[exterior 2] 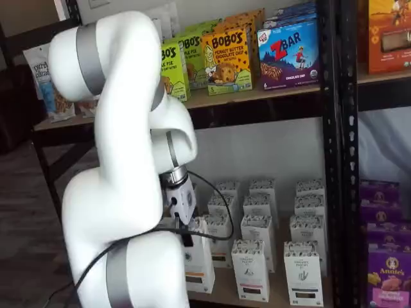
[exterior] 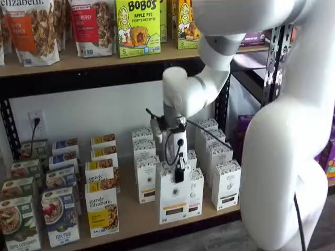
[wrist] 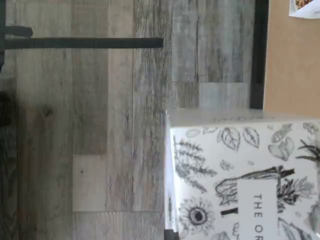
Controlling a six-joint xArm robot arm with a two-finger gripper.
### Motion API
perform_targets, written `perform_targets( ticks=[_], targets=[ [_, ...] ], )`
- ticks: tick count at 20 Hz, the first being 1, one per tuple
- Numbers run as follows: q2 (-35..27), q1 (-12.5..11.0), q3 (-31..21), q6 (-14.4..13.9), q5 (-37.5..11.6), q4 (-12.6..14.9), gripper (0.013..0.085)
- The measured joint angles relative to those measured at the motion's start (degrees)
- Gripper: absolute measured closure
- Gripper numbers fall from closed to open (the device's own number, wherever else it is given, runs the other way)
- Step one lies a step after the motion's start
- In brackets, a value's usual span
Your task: Pick up the white box with a yellow strip in the middle, on the bottom shelf, the fourth box from the left
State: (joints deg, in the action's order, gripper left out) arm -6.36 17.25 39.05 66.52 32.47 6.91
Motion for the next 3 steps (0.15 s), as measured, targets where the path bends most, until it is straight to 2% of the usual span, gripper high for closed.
perform_targets(
  ticks=[3],
  targets=[
    [2.78, -0.16, -0.82, 1.20, 1.74, -1.15, 0.0490]
  ],
)
